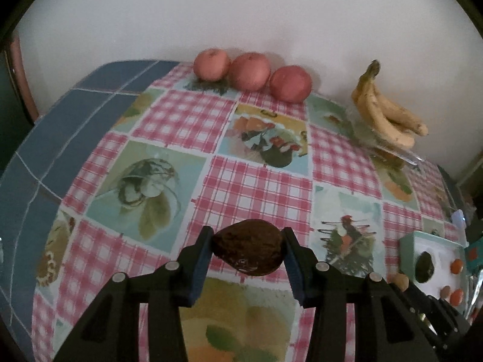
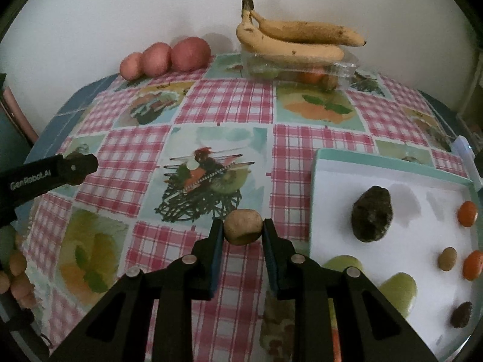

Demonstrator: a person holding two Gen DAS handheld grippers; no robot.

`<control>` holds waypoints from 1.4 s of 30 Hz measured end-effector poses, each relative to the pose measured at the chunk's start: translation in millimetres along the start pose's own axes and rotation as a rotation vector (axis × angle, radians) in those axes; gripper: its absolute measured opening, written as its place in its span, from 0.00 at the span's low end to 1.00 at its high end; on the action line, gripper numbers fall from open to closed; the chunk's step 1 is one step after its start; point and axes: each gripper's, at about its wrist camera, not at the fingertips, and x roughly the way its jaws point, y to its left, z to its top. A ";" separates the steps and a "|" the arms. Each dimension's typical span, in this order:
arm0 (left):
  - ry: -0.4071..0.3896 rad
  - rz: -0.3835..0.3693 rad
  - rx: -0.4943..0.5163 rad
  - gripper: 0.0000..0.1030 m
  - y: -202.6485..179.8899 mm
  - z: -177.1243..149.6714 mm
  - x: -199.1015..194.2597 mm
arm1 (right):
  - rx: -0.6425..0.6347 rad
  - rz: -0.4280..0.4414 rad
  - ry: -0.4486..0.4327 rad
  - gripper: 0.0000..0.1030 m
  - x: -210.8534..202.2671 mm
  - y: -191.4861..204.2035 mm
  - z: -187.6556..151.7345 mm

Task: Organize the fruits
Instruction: 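Carry the kiwi and dark brown fruit over the white tray with both tools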

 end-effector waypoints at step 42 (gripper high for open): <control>-0.049 -0.157 0.345 0.47 -146.3 -116.0 -90.6 | 0.339 -0.116 -0.051 0.26 -102.4 -162.1 -61.2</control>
